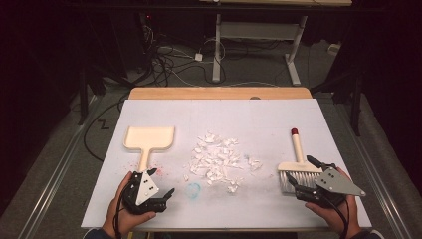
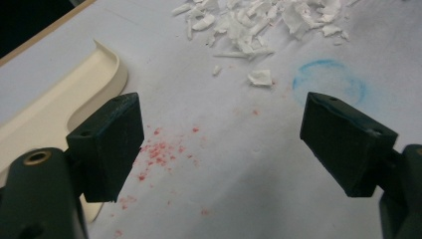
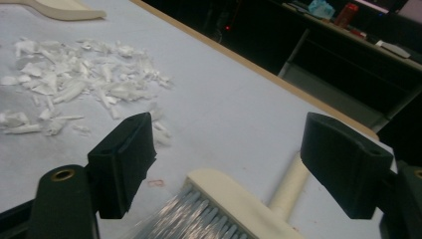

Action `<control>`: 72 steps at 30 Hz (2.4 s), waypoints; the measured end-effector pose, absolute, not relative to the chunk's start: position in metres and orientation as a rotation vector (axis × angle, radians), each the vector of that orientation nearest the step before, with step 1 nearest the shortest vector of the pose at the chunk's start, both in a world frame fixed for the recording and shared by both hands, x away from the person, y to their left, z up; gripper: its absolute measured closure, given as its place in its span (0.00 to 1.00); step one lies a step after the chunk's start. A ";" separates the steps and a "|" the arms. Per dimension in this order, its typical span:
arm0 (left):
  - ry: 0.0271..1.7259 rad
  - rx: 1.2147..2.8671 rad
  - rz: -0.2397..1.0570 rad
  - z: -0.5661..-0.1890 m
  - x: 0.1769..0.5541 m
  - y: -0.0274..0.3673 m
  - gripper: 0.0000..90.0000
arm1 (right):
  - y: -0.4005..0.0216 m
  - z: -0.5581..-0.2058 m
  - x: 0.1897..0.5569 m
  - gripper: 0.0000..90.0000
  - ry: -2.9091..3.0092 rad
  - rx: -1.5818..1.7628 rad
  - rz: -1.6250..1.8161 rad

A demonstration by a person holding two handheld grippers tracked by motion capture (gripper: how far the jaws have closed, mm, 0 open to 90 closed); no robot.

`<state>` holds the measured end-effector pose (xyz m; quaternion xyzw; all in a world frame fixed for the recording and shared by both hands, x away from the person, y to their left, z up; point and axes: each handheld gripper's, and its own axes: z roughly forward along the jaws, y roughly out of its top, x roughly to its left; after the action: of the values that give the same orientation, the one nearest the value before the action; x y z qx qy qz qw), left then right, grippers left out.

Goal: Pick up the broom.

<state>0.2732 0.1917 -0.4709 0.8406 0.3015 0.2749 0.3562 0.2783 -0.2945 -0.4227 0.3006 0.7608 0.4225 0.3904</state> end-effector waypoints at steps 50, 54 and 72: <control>0.692 2.249 0.736 -0.474 0.270 0.174 0.18 | -0.318 -0.457 0.431 0.34 2.182 1.607 0.655; 0.682 2.257 0.733 -0.473 0.272 0.172 0.18 | -0.316 -0.456 0.429 0.49 2.174 1.590 0.654; 0.663 2.290 0.718 -0.477 0.272 0.167 0.19 | -0.314 -0.459 0.427 0.78 2.120 1.578 0.682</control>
<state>0.2719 0.1665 -0.4768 0.8714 0.2522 0.2731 0.3202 0.4271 -0.3140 -0.4590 0.5660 0.7602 0.2446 0.2048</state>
